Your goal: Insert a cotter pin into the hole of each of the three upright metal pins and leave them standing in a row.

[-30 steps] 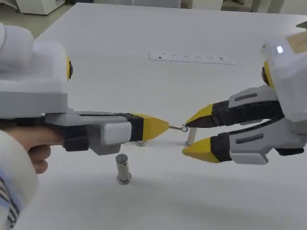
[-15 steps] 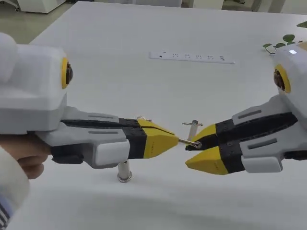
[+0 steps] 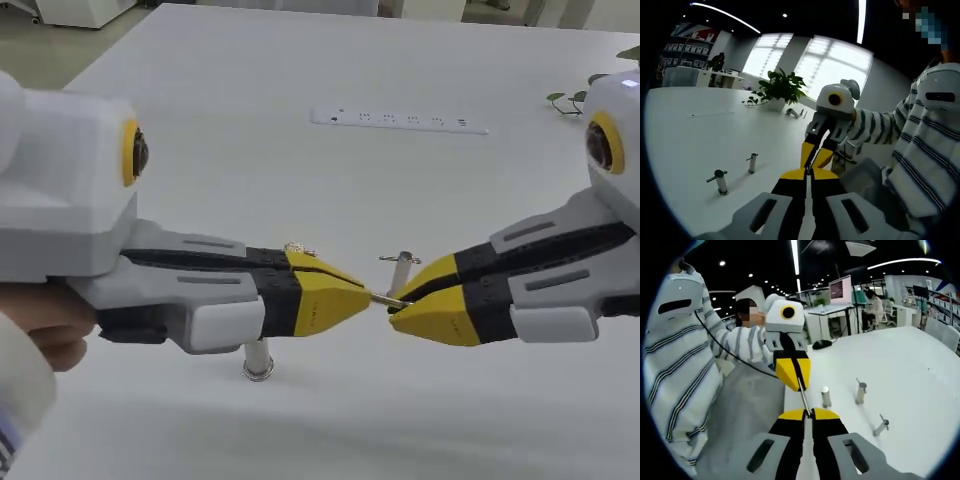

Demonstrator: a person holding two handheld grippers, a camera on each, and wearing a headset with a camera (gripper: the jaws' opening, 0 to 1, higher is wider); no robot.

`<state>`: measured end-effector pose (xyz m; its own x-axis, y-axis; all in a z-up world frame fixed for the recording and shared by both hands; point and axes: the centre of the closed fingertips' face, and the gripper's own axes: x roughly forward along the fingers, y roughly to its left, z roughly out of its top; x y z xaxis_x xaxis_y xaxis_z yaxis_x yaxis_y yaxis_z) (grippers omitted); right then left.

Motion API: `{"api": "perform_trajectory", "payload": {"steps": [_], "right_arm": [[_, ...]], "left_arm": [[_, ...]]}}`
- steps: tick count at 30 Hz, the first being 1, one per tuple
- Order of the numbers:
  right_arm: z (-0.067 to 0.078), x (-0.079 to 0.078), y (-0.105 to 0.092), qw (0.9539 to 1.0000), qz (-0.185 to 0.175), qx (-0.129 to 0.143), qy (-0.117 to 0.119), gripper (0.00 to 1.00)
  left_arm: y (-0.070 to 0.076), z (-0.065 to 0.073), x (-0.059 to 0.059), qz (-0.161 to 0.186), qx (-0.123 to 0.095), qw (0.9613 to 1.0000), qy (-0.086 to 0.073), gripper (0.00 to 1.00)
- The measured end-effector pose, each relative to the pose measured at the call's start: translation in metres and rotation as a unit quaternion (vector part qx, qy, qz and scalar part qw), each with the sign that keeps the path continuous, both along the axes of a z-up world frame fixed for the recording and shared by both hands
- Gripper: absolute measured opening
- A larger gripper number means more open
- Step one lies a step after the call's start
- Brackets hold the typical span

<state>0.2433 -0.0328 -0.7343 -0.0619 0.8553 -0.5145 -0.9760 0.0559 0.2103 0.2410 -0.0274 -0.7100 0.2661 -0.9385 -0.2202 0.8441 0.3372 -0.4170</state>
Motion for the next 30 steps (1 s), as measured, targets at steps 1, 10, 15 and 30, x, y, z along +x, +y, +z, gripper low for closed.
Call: {"api": "perform_trajectory", "payload": {"steps": [1,10,15,30], "right_arm": [[-0.001,-0.001,0.0,1.0,0.004,-0.003,-0.001,0.06],[-0.003,-0.007,-0.001,0.9993,0.024,-0.022,-0.02,0.04],[-0.003,-0.007,-0.001,0.9993,0.025,-0.024,-0.017,0.04],[-0.008,-0.015,0.002,0.9987,0.024,-0.042,-0.012,0.03]], "left_arm": [[0.0,-0.001,-0.001,-0.004,0.002,1.0,-0.002,0.0],[0.0,-0.007,-0.005,-0.013,0.004,0.9999,0.003,0.01],[0.001,-0.011,-0.007,-0.017,0.015,0.9997,-0.009,0.01],[0.007,-0.022,-0.006,-0.024,0.036,0.9991,-0.005,0.02]]}}
